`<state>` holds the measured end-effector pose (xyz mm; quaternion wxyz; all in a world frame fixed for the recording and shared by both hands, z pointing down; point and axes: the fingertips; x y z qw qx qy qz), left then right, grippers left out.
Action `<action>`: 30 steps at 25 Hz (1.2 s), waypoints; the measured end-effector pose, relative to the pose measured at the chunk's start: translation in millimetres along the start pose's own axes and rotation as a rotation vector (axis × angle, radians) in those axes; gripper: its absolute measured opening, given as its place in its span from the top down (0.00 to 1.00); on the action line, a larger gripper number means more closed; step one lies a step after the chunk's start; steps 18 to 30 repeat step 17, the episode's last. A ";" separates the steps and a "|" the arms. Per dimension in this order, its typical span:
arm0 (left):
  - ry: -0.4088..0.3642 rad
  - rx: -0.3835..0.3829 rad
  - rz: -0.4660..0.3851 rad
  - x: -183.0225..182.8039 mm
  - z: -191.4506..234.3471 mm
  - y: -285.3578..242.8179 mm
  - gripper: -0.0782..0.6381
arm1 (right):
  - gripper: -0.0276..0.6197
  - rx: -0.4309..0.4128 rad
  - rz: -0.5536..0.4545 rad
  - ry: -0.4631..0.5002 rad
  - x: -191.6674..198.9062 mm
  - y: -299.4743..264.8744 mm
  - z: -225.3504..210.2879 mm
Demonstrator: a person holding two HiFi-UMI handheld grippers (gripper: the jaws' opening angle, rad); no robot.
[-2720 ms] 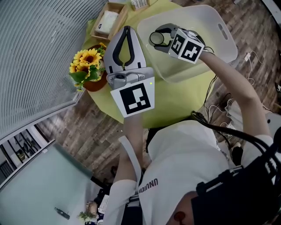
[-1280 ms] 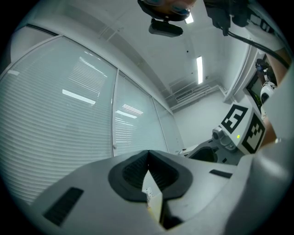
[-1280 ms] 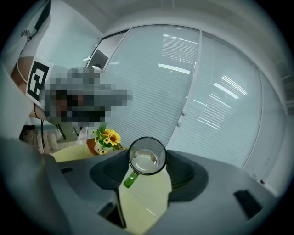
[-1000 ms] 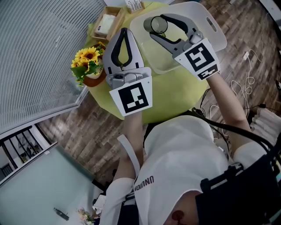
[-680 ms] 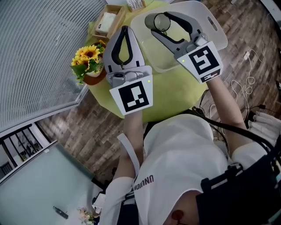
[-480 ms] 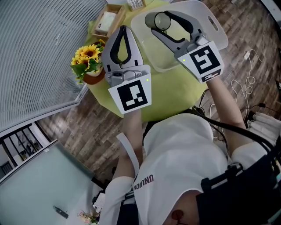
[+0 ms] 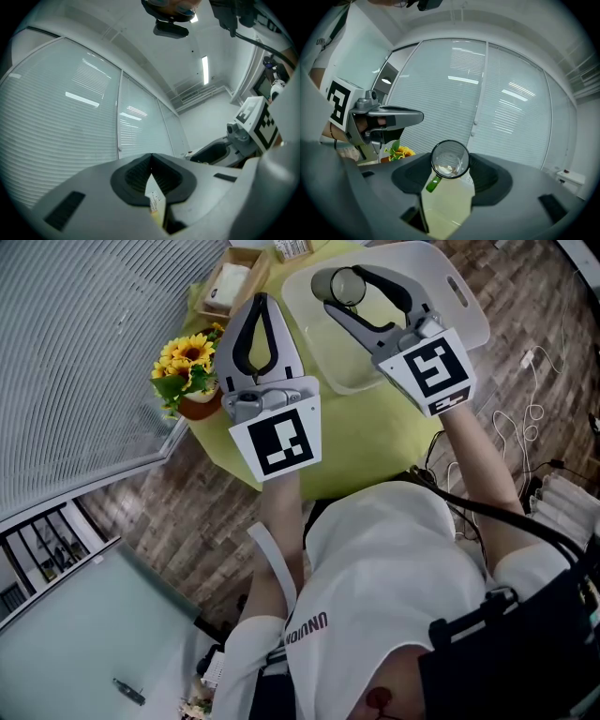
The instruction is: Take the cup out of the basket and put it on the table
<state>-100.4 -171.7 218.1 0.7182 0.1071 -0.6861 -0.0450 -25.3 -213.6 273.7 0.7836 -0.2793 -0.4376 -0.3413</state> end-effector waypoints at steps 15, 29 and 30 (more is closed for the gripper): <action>0.000 0.004 0.000 -1.2 1.3 -0.4 0.87 | 0.54 0.001 -0.001 0.002 -3.6 -2.4 0.2; -0.003 0.004 0.000 -1.9 1.3 -0.7 0.87 | 0.54 0.001 0.000 0.003 -3.5 -2.5 -0.3; -0.003 0.004 0.000 -1.9 1.3 -0.7 0.87 | 0.54 0.001 0.000 0.003 -3.5 -2.5 -0.3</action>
Point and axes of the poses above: the fingertips, and each gripper's own axes: y backward along the fingers, z to its left, x out of its underside, and after that the axes turned 12 degrees about y, right-handed
